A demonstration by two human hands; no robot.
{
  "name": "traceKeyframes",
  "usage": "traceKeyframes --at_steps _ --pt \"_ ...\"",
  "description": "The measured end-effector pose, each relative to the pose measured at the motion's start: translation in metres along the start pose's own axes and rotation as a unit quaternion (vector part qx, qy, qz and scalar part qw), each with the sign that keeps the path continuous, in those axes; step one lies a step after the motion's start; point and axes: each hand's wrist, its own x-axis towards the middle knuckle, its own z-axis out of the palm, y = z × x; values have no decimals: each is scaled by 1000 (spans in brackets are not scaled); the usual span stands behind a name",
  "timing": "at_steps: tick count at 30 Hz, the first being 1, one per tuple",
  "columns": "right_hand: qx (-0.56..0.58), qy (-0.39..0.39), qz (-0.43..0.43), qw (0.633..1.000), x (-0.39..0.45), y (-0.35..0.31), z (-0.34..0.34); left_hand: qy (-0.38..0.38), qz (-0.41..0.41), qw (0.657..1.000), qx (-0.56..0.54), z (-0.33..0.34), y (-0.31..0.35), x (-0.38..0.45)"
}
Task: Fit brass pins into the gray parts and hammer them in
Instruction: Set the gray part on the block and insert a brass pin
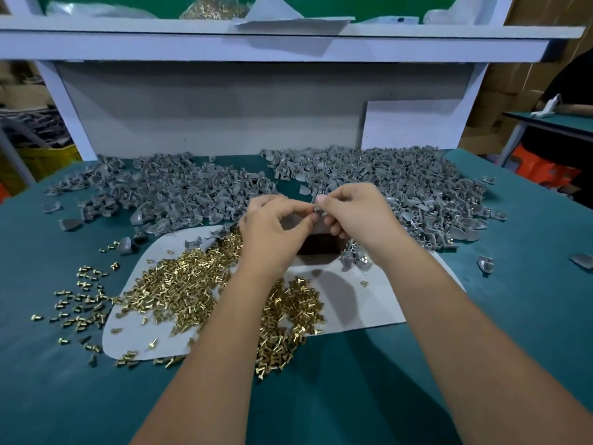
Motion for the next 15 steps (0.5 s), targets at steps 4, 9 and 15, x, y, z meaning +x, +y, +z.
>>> traceKeyframes --at_steps 4,9,15 --pt "-94 185 9 978 20 1 -6 26 -25 999 32 -1 3 -3" --pt "-259 249 -20 933 3 13 14 8 -90 996 10 -4 -7 2" --pt "-279 146 -269 910 -39 7 50 103 -118 980 121 -34 -19 9"
